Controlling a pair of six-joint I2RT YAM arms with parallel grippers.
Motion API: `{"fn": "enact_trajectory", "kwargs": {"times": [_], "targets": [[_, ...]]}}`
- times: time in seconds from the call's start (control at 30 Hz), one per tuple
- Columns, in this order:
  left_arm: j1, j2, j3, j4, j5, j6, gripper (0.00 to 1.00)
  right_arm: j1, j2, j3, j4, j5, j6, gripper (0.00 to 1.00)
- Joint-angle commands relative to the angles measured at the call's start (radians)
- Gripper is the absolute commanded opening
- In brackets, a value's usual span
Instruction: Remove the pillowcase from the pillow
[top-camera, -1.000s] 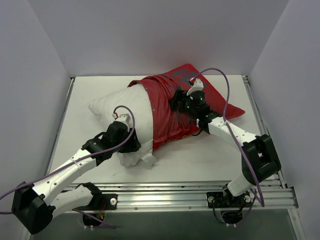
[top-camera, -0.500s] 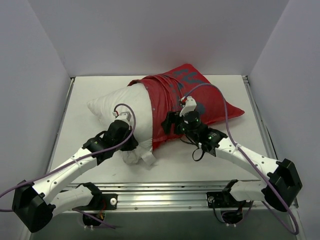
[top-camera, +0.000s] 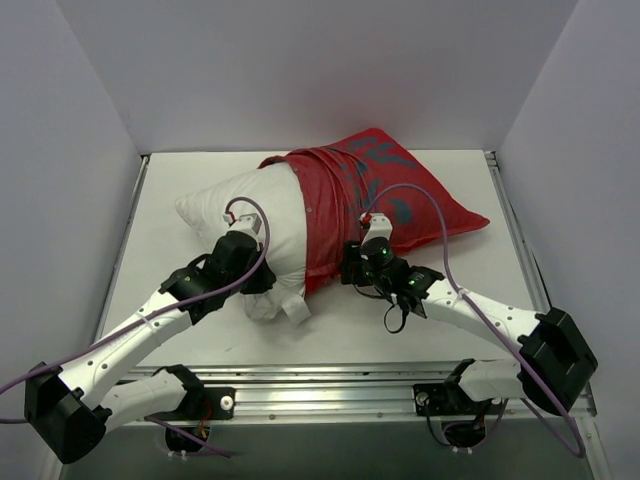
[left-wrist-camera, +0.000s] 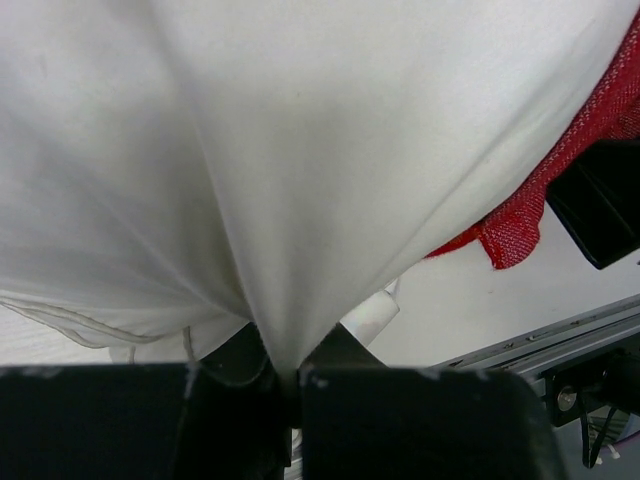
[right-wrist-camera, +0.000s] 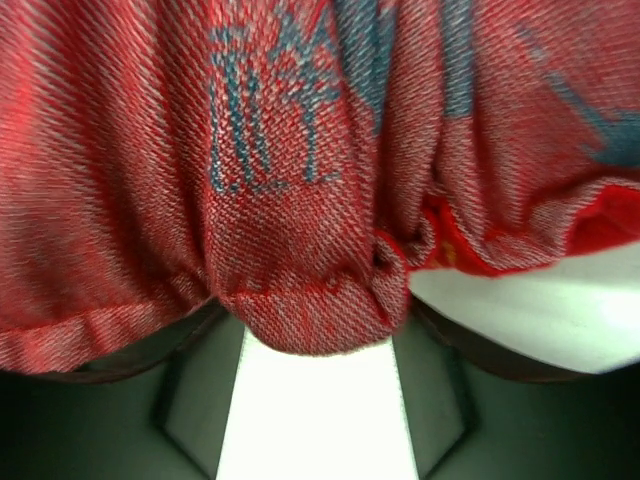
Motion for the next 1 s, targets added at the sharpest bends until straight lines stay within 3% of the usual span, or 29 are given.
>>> {"fn": "enact_trajectory", "kwargs": {"times": [0.0, 0.07, 0.17, 0.37, 0.63, 0.73, 0.77, 0.83, 0.87, 0.9, 0.97], "targets": [[-0.002, -0.017, 0.1, 0.076, -0.04, 0.007, 0.02, -0.016, 0.038, -0.001, 0.048, 0.007, -0.007, 0.5], [0.0, -0.026, 0.113, 0.064, -0.056, 0.018, 0.02, -0.074, 0.03, -0.021, 0.071, -0.026, -0.004, 0.49], [0.0, -0.028, 0.124, 0.05, -0.069, 0.026, 0.02, -0.137, -0.001, -0.019, 0.102, -0.131, -0.017, 0.57], [0.0, -0.01, 0.133, 0.052, -0.06, 0.027, 0.02, -0.088, -0.027, 0.082, -0.006, -0.169, -0.099, 0.68], [0.0, 0.003, 0.138, 0.052, -0.041, 0.027, 0.02, -0.059, 0.025, 0.131, 0.0, -0.135, -0.117, 0.66], [0.001, -0.006, 0.15, 0.035, -0.05, 0.029, 0.02, -0.08, 0.082, 0.136, 0.028, -0.103, -0.123, 0.51], [0.003, -0.01, 0.153, 0.03, -0.054, 0.029, 0.02, -0.094, 0.093, 0.133, 0.036, -0.103, -0.117, 0.38], [0.012, -0.038, 0.158, 0.02, -0.058, 0.033, 0.02, -0.152, 0.105, 0.114, 0.053, -0.103, -0.108, 0.22], [0.035, -0.048, 0.161, 0.013, -0.063, 0.035, 0.02, -0.177, 0.1, 0.107, 0.051, -0.083, -0.094, 0.05], [0.052, -0.062, 0.164, -0.012, -0.064, 0.038, 0.02, -0.23, 0.094, 0.1, 0.045, -0.065, -0.09, 0.0], [0.126, -0.104, 0.172, -0.048, -0.067, 0.055, 0.02, -0.306, 0.055, 0.087, 0.033, -0.043, -0.079, 0.0]]}}
